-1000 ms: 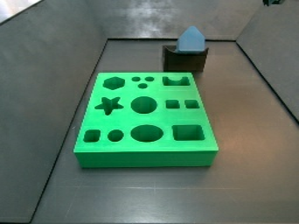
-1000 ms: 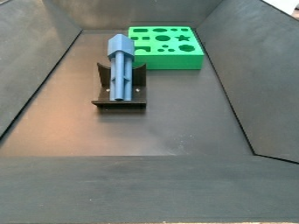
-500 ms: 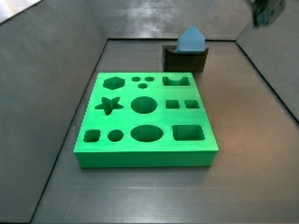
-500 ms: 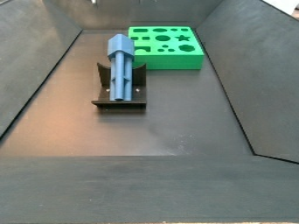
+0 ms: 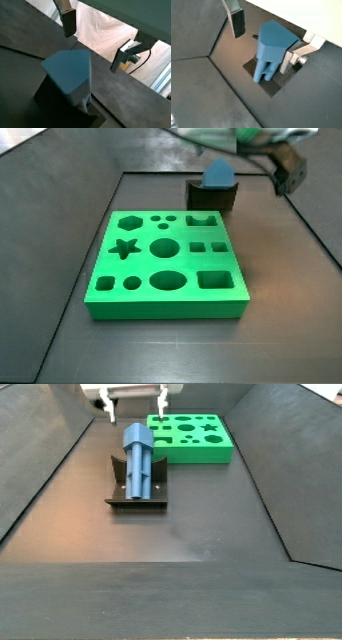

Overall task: Pick up the 3 prong object. Move up. Rotate the 3 prong object. Place the 3 prong object on the fixture. Regrasp the 3 prong object. Move to above the board. Insert the 3 prong object.
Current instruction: Regrasp the 3 prong object, then move to above the board.

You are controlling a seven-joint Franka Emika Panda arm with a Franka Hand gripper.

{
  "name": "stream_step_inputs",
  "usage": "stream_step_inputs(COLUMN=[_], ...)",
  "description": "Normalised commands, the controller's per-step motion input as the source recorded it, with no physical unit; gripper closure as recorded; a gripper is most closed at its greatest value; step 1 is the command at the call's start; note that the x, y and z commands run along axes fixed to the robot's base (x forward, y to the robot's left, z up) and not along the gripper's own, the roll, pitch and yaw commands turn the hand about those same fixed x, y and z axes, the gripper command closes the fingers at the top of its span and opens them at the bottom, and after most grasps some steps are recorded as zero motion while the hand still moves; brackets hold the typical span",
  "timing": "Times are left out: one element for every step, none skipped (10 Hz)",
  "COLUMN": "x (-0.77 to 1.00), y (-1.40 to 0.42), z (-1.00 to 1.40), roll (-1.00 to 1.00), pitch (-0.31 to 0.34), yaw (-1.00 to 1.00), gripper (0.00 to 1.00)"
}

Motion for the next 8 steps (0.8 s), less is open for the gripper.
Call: stream_step_inputs(x=[0.12,0.11,0.11,0.09,0.09,0.00,0.35,0.34], y=[0.01,0.00,0.00,0.00,-0.01,0.00,0.23,0.22], z=[-1.00,-0.79,-0.68,-0.48,-0.33,0.00,1.00,1.00], roll=[0.07,0.07,0.08,0.07,0.07,0.00,-0.43,-0.43], pitch=[-0.046,-0.021,-0.011,0.003,0.014,0.000,0.184,0.188], yaw=[0.00,-0.01,-0.01,0.00,0.01,0.00,0.11,0.11], gripper=[0.00,0.00,0.00,0.00,0.00,1.00,1.00,1.00])
